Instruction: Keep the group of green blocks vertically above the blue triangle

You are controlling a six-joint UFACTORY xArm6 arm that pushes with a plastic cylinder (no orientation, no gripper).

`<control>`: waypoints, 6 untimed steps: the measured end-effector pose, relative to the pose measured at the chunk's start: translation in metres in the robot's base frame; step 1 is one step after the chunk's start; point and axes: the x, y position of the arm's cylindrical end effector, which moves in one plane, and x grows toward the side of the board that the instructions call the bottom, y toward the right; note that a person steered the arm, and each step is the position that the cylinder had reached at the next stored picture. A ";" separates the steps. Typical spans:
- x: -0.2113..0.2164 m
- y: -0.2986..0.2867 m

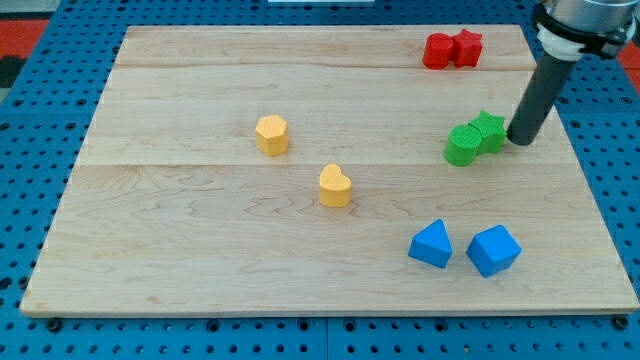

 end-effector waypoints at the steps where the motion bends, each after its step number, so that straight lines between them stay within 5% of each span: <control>1: -0.005 -0.014; 3: 0.002 -0.003; 5: -0.026 -0.092; 6: -0.027 -0.072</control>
